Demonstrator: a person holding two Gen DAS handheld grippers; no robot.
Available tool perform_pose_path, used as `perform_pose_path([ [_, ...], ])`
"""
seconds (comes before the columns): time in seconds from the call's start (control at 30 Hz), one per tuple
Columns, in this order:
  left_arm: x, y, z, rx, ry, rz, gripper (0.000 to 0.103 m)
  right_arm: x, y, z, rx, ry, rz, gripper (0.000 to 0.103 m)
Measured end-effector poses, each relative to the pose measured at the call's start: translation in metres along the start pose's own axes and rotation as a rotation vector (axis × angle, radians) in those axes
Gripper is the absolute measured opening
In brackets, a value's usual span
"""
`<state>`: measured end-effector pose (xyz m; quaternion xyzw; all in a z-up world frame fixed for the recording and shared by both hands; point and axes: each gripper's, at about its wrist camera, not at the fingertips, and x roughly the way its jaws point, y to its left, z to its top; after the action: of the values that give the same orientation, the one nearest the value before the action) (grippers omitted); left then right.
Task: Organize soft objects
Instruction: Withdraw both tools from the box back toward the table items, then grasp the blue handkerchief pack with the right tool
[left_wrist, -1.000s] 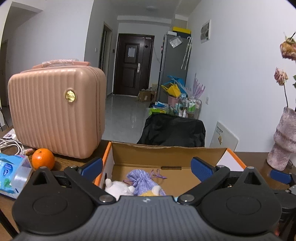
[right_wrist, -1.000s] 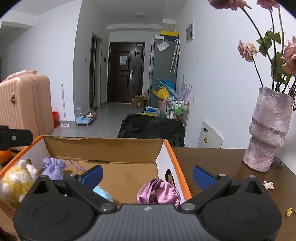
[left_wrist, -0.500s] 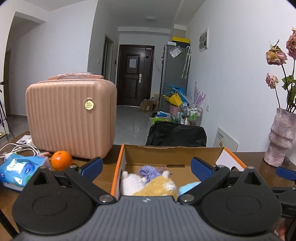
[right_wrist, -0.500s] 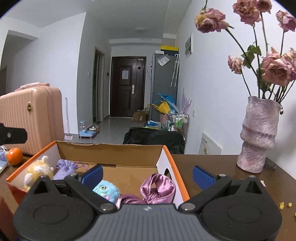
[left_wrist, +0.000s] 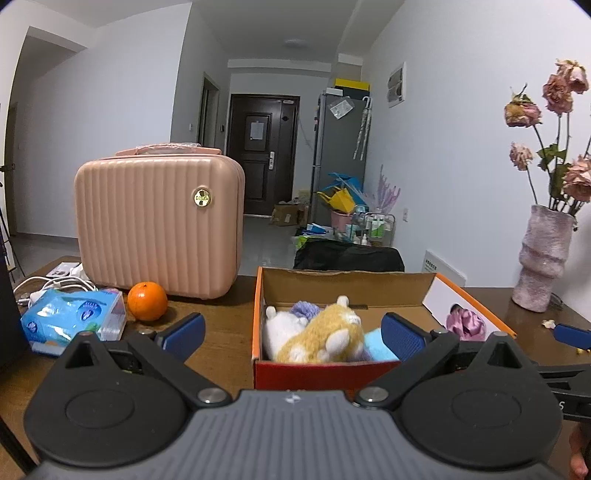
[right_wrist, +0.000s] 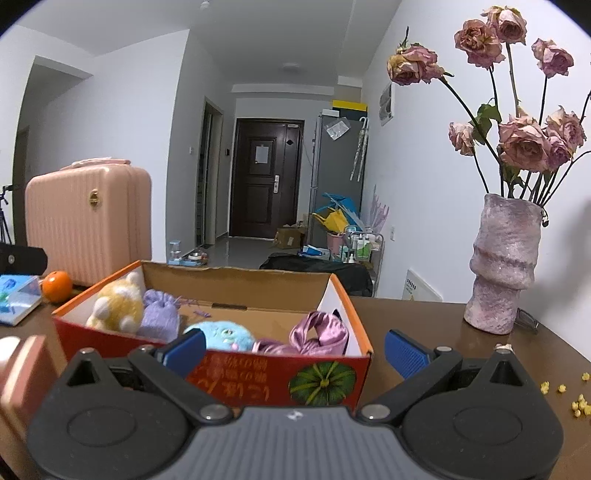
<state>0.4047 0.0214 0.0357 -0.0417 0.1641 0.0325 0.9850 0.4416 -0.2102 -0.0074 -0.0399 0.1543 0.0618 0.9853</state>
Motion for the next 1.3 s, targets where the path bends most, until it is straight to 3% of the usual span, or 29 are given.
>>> perform_pose_path([
  [0.9,-0.073,0.026,-0.060,0.045,0.106,0.000,0.103,-0.092,0.019,-0.047,-0.065,0.039,0.084,0.103],
  [1.3,-0.073,0.031,-0.062,0.034,0.121,-0.008,0.103,-0.089,0.027,-0.056,-0.082,0.074,0.099,0.103],
])
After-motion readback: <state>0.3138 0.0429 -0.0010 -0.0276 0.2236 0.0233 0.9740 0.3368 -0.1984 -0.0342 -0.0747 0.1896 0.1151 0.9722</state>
